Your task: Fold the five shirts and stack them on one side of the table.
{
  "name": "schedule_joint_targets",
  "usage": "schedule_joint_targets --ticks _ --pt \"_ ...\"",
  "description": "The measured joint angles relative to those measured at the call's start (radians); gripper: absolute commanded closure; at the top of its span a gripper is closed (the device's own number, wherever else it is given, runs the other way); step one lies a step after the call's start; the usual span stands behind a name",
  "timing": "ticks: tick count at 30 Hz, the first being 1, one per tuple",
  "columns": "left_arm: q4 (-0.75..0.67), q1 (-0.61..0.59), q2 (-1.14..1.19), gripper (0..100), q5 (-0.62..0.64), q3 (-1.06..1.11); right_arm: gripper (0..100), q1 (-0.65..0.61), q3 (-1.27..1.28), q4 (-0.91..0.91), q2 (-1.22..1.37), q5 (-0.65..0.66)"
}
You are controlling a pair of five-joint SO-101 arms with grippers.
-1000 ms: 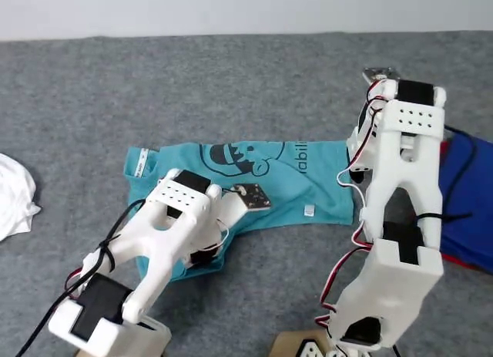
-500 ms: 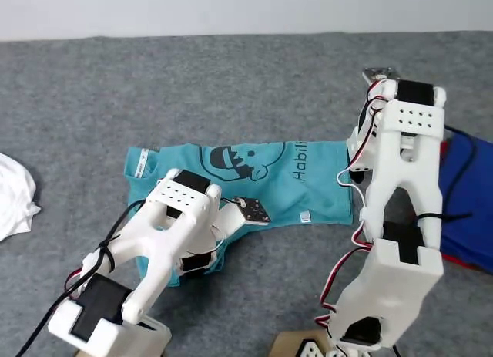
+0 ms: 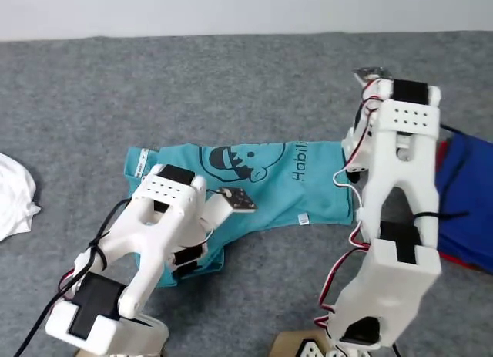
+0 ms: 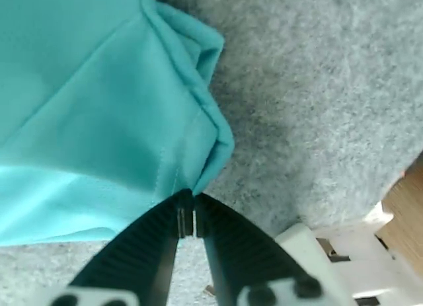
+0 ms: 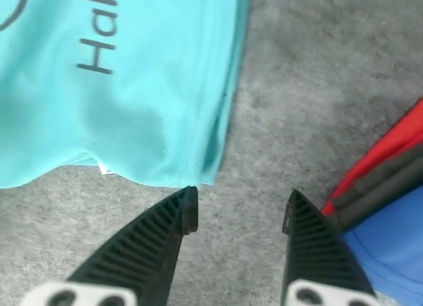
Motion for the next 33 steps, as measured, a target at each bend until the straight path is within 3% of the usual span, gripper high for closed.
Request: schedule_joint_targets --ticks 12,19,26,33 --pt "0.052 -0.005 0.0 91 0.213 -0.229 77.9 -0.16 0.0 0.0 0.014 0.0" --pt "0.072 -0.005 0.0 92 0.313 -0.345 77.9 -0.16 0.0 -0.044 0.209 -0.011" --pt "0.078 -0.005 0.0 96 0.325 -0.356 88.9 -0.04 0.0 -0.155 0.325 0.08" --pt "0.078 -0.009 0.0 96 0.327 -0.356 89.4 0.078 -0.023 -0.192 0.356 0.227"
